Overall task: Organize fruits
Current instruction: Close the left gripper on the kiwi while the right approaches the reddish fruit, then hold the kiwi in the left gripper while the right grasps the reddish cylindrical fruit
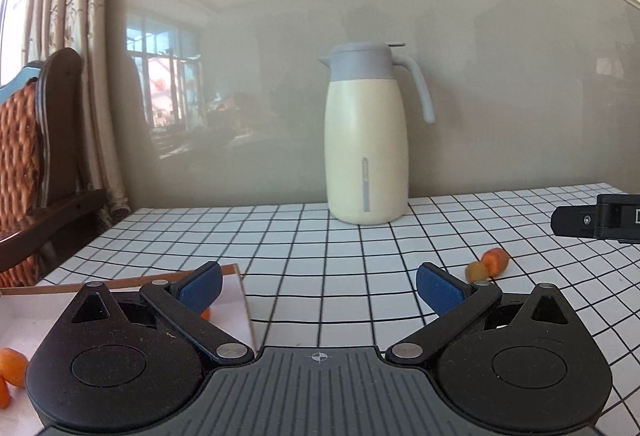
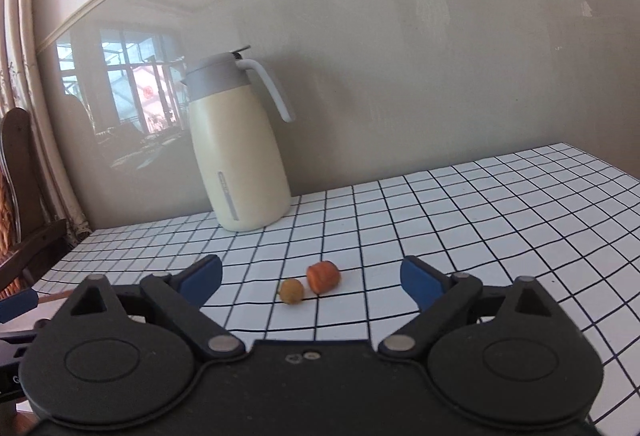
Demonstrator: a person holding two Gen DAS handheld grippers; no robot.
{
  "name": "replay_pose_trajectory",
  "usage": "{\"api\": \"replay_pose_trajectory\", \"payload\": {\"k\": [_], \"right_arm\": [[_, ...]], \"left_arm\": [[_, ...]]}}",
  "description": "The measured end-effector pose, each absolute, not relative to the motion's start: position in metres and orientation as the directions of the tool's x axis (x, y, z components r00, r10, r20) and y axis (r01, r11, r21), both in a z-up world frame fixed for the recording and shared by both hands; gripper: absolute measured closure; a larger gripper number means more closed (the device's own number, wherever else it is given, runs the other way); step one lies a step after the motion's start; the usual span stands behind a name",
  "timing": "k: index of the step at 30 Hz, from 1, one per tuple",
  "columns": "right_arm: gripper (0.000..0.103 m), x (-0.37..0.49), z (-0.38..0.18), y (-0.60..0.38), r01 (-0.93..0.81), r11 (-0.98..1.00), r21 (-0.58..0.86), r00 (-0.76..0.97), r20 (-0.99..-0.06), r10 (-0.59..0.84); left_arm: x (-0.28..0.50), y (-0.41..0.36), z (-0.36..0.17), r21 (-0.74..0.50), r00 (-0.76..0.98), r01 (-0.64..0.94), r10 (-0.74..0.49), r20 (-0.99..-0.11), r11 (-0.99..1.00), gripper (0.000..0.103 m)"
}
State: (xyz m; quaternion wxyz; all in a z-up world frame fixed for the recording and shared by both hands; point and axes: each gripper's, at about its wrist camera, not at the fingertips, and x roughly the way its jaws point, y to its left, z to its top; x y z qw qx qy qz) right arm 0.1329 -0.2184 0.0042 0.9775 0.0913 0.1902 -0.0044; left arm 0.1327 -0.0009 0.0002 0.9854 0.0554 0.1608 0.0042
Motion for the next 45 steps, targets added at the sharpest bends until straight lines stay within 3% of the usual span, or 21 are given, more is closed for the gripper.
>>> {"api": "replay_pose_trajectory", "payload": {"k": [2, 4, 7, 8, 13, 16, 23, 27, 37, 39, 45], "right_arm": [[0.021, 0.135, 0.000, -0.228, 0.062, 0.981, 0.185, 0.919, -0.394, 0.017], [0.038, 0.138, -0.003, -0.237, 0.075, 0.977, 0.201, 0.910, -0.414, 0.015], [0.048, 0.143, -0.008, -0.246, 0.085, 0.975, 0.203, 0.899, -0.438, 0.013], [0.048, 0.144, -0.008, -0.248, 0.085, 0.975, 0.207, 0.898, -0.440, 0.015], [0.049, 0.155, -0.012, -0.255, 0.088, 0.975, 0.202, 0.892, -0.452, 0.012], [0.049, 0.159, -0.014, -0.259, 0.092, 0.971, 0.220, 0.887, -0.461, 0.021], [0.049, 0.167, -0.016, -0.258, 0.091, 0.971, 0.220, 0.888, -0.459, 0.021], [0.049, 0.168, -0.017, -0.260, 0.092, 0.969, 0.229, 0.886, -0.464, 0.025], [0.049, 0.171, -0.019, -0.264, 0.094, 0.968, 0.232, 0.882, -0.471, 0.027], [0.049, 0.172, -0.020, -0.265, 0.098, 0.966, 0.239, 0.881, -0.473, 0.027], [0.049, 0.175, -0.021, -0.264, 0.095, 0.963, 0.250, 0.880, -0.474, 0.036]], "left_arm": [[0.138, -0.014, -0.003, 0.112, 0.944, 0.034, 0.004, -0.329, 0.993, 0.000], [0.145, -0.027, -0.006, 0.118, 0.940, 0.060, -0.016, -0.341, 0.991, 0.000], [0.156, -0.048, -0.011, 0.126, 0.931, 0.103, -0.051, -0.362, 0.987, 0.006], [0.161, -0.055, -0.013, 0.133, 0.925, 0.114, -0.057, -0.376, 0.985, 0.012], [0.183, -0.077, -0.023, 0.128, 0.901, 0.140, -0.073, -0.429, 0.982, 0.015], [0.194, -0.087, -0.026, 0.103, 0.883, 0.155, -0.091, -0.460, 0.983, 0.030], [0.213, -0.114, -0.034, 0.089, 0.870, 0.193, -0.128, -0.476, 0.977, 0.031], [0.224, -0.120, -0.040, 0.086, 0.861, 0.183, -0.118, -0.496, 0.979, 0.050], [0.239, -0.123, -0.046, 0.032, 0.840, 0.182, -0.138, -0.525, 0.983, 0.051], [0.241, -0.122, -0.047, 0.018, 0.832, 0.181, -0.143, -0.536, 0.983, 0.066], [0.247, -0.119, -0.049, -0.015, 0.815, 0.183, -0.160, -0.557, 0.983, 0.078]]}}
